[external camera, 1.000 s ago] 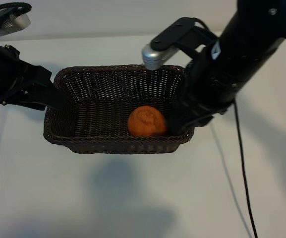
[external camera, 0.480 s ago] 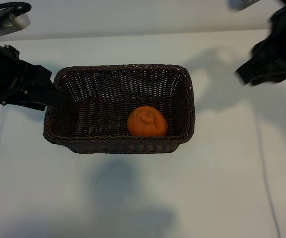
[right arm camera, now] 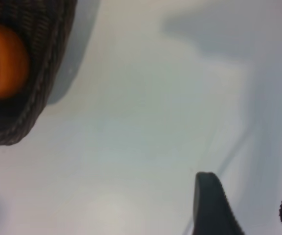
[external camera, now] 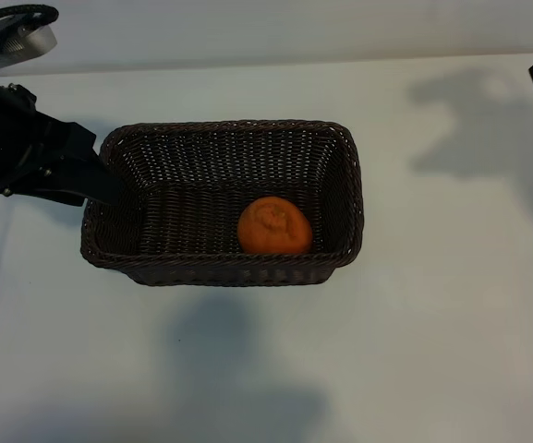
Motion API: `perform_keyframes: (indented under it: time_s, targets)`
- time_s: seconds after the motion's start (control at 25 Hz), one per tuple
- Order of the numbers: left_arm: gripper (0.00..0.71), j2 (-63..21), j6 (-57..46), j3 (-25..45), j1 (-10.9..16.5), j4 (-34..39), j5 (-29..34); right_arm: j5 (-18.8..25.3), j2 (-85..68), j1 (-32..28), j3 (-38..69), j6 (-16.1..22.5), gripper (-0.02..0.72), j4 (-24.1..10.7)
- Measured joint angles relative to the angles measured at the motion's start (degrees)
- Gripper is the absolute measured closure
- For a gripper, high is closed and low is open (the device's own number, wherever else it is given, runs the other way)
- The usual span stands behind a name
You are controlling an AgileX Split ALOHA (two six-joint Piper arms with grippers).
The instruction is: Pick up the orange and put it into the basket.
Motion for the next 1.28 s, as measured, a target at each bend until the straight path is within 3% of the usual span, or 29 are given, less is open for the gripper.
perform_keyframes:
  time_s: [0.36, 0.96, 1.28]
  targets:
    - [0.217, 0.0, 0.0, 0.0, 0.0, 0.0, 0.1, 0.0, -0.1, -0.3, 0.0, 0.2, 0.341, 0.8]
    - [0.217, 0.0, 0.2, 0.0, 0.0, 0.0, -0.2, 0.1, -0.6, -0.3, 5.2, -2.8, 0.341, 13.7]
    - [0.217, 0.0, 0.2, 0.0, 0.0, 0.0, -0.3, 0.1, -0.6, -0.3, 5.2, -3.0, 0.341, 14.0]
